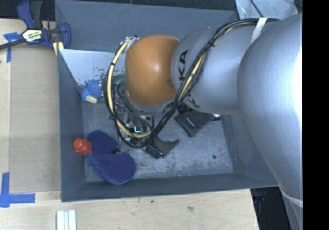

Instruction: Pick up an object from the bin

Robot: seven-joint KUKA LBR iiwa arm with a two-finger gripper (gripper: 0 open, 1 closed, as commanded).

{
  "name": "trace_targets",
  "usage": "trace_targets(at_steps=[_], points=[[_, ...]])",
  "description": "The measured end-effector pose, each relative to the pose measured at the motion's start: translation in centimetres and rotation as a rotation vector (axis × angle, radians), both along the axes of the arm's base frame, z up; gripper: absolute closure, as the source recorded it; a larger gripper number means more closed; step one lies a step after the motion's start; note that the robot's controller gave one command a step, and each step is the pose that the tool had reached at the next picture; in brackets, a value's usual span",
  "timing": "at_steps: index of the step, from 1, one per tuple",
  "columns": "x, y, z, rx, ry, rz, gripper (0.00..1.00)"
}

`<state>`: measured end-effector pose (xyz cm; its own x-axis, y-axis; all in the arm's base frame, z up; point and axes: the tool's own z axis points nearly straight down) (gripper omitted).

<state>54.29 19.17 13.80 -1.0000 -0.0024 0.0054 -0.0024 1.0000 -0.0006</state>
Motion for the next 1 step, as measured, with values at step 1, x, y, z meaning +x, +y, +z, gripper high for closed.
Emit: trace_targets(at_steps=[1], points=[[-3.76,-1.65,-4.69,0.006,-0.014,-0.013,0.0]])
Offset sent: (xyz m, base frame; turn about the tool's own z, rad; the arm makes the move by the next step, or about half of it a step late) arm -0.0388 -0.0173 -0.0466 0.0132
